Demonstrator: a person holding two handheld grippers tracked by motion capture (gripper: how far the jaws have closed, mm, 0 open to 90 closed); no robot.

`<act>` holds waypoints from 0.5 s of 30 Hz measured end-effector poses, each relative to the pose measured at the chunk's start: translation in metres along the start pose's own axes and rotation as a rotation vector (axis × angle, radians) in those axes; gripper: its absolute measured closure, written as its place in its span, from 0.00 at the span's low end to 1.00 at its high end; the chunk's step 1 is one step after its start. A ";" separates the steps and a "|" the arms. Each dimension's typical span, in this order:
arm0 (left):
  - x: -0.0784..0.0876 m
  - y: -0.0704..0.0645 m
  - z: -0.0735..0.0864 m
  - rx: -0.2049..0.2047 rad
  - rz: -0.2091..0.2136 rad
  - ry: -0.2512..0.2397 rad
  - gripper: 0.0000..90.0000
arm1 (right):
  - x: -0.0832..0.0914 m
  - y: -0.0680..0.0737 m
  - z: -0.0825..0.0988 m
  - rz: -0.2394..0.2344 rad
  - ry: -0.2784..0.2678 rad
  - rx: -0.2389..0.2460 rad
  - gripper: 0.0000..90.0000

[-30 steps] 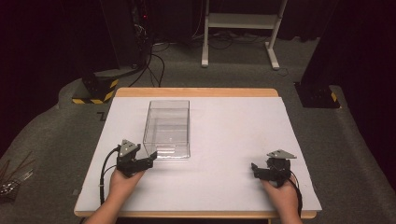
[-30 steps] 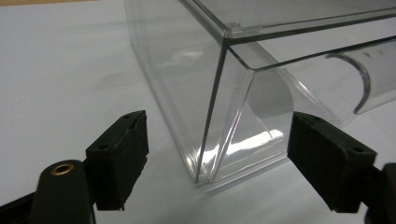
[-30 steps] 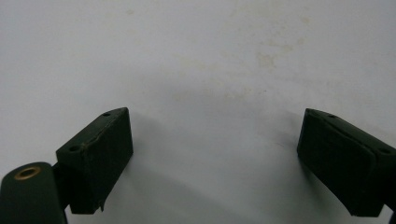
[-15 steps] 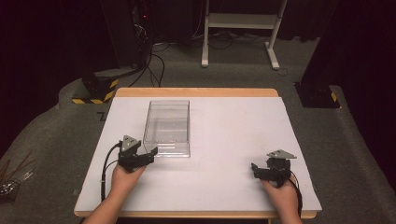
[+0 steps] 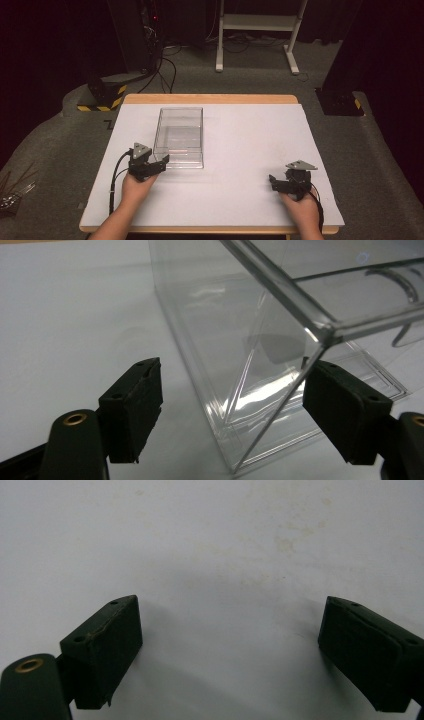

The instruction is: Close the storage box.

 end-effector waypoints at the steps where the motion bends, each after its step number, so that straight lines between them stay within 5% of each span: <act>1: 0.000 0.000 0.000 0.000 0.000 0.000 0.27 | 0.000 0.000 0.000 0.000 0.000 0.000 0.11; 15: 0.011 -0.004 0.002 0.000 0.021 0.013 0.27 | 0.000 0.000 0.000 -0.001 0.000 0.000 0.11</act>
Point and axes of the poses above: each handheld gripper's, and its own axes: x roughly backward along the jaws, z roughly out of its underside, y roughly to its left, the point moved 8 cm from there along -x, roughly forward along the jaws, and after that the axes turned 8 degrees about z, right-handed, at the moved point
